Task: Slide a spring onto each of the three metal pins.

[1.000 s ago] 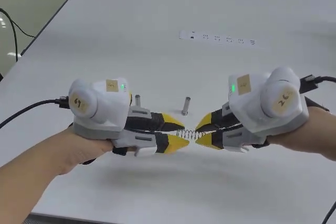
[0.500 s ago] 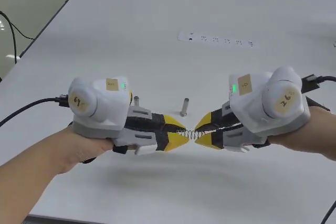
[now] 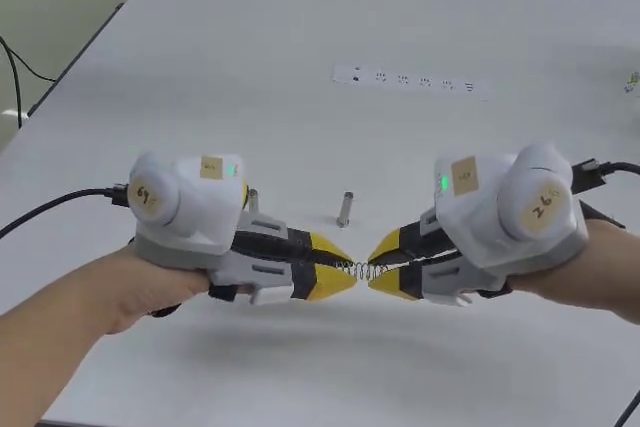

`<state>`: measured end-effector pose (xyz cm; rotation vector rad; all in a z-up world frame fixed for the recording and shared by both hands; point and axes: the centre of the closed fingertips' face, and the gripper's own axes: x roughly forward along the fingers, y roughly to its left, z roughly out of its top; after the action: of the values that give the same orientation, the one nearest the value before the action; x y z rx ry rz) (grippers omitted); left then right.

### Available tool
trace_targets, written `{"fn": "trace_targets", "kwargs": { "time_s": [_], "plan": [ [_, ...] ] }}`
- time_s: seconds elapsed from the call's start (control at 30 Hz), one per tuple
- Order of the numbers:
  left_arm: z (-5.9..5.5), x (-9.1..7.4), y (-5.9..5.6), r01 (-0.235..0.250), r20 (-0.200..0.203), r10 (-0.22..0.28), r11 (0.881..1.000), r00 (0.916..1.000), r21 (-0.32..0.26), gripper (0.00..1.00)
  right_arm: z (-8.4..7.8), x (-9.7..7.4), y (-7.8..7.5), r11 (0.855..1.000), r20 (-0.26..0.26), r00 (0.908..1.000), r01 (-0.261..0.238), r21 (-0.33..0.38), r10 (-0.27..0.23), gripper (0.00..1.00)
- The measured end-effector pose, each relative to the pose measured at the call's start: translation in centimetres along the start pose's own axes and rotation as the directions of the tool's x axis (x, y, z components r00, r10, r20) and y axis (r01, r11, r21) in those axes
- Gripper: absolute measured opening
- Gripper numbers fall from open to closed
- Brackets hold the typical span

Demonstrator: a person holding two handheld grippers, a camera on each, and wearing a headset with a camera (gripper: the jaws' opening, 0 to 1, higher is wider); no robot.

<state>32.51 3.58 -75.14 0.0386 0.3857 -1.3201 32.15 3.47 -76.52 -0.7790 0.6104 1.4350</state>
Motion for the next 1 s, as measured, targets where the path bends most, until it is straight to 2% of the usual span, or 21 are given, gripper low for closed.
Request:
{"fn": "trace_targets", "kwargs": {
  "time_s": [0.13, 0.23, 0.33, 0.77, 1.0],
  "plan": [
    [-0.5, 0.0, -0.3, 0.010, -0.003, -0.010, 1.000, 0.9999, -0.007, 0.02, -0.2, 0.2, 0.3, 1.000, 0.007, 1.0000, -0.004, 0.026, 0.004, 0.09],
    [-0.8, -0.3, -0.3, 0.014, -0.014, -0.014, 1.000, 0.9998, -0.006, 0.02, -1.0, 0.2, 0.2, 1.000, -0.020, 0.9998, 0.006, 0.013, -0.006, 0.13],
    [-0.9, -0.5, -0.3, 0.019, -0.020, -0.019, 1.000, 0.9996, -0.007, 0.02, -1.4, 0.2, 0.4, 1.000, -0.021, 0.9998, -0.002, 0.027, 0.003, 0.13],
    [-0.9, -0.7, -0.4, 0.025, -0.031, -0.025, 1.000, 0.9992, -0.001, 0.02, -0.7, 0.6, 0.8, 0.999, 0.023, 0.9996, -0.018, 0.036, 0.017, 0.08],
    [-1.1, -0.7, -0.4, 0.020, -0.036, -0.020, 1.000, 0.9992, 0.008, 0.02, -0.3, 0.1, 0.8, 1.000, 0.033, 0.9994, -0.013, -0.005, 0.013, 0.07]
  ]
}}
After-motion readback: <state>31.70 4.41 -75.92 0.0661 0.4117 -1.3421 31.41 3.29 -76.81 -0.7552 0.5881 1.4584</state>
